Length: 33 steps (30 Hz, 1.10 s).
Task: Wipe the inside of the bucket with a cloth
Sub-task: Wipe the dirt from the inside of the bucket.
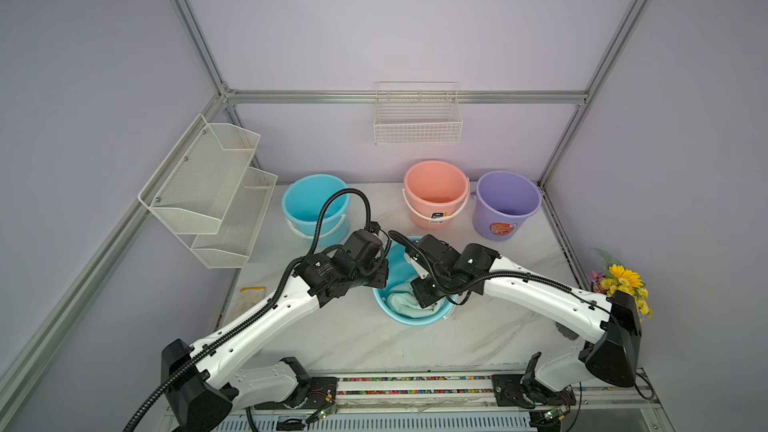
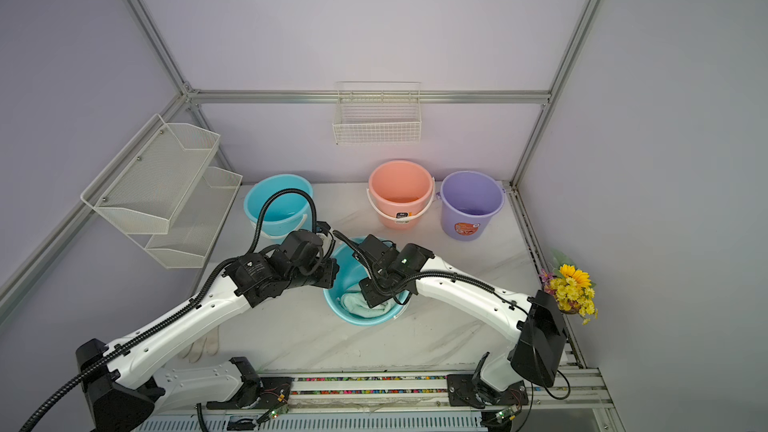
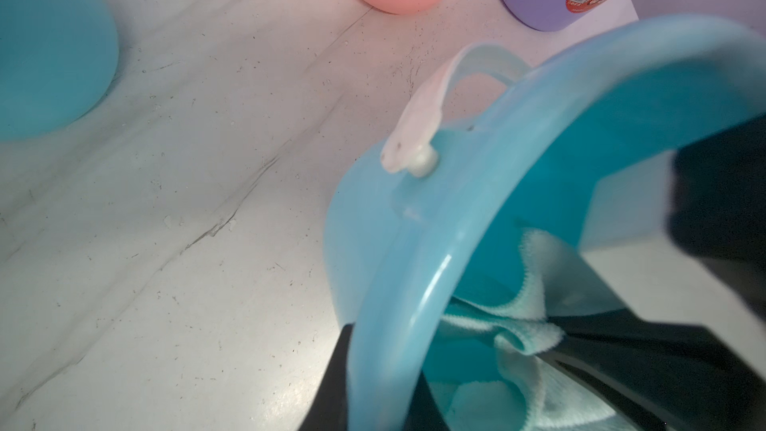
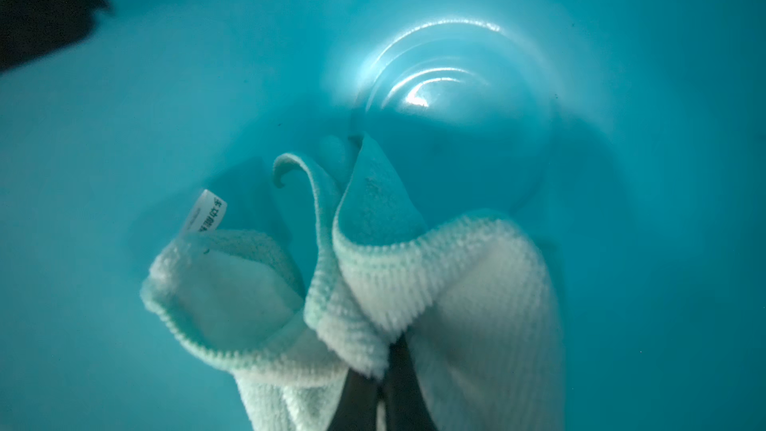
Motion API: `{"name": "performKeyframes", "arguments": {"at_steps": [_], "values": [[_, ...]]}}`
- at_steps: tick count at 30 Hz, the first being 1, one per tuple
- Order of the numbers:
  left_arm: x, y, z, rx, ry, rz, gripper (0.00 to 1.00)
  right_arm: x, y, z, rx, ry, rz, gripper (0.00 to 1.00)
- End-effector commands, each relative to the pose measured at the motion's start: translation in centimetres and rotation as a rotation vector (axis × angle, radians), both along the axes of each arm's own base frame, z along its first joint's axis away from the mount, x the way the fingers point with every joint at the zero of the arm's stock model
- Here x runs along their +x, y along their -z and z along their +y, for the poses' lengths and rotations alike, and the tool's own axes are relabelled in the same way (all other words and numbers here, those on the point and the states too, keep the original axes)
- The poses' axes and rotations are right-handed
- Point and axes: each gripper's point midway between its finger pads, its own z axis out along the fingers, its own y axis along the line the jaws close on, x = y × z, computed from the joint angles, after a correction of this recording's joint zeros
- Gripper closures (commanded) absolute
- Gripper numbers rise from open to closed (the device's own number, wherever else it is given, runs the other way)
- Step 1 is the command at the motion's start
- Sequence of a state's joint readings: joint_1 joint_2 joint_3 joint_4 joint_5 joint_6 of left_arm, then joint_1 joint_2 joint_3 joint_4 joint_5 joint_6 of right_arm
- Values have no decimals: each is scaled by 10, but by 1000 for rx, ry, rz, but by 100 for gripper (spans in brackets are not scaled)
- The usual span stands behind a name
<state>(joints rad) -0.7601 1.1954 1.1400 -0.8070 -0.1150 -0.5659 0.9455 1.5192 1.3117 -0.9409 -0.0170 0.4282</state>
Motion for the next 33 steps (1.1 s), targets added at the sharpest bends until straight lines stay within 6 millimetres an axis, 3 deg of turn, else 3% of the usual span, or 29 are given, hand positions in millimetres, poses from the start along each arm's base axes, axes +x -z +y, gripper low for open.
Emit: {"name": "performKeyframes", "arguments": {"at_steps": [1,6,13,17,23,28,33], "values": [[9,-32,-6,-116,-34,-84,100,12,15,11,51,88,-24,100],[9,-33,-7,-124,-30,-83,100,27,45,12,41,158,-67,100],[8,-34,-7,-132,-27,-83,100,43,72,14,21,222,-109,100],[8,-33,-7,-126,-22,-86,100,41,73,6,-22,247,-94,100],[11,-29,-5,-112,-33,-85,100,25,39,-2,-52,219,-29,100],[12,-26,-6,-116,-37,-84,100,11,-4,-10,-33,198,0,100],[12,-25,-7,-121,-35,-79,100,-4,-45,-1,80,172,51,100]]}}
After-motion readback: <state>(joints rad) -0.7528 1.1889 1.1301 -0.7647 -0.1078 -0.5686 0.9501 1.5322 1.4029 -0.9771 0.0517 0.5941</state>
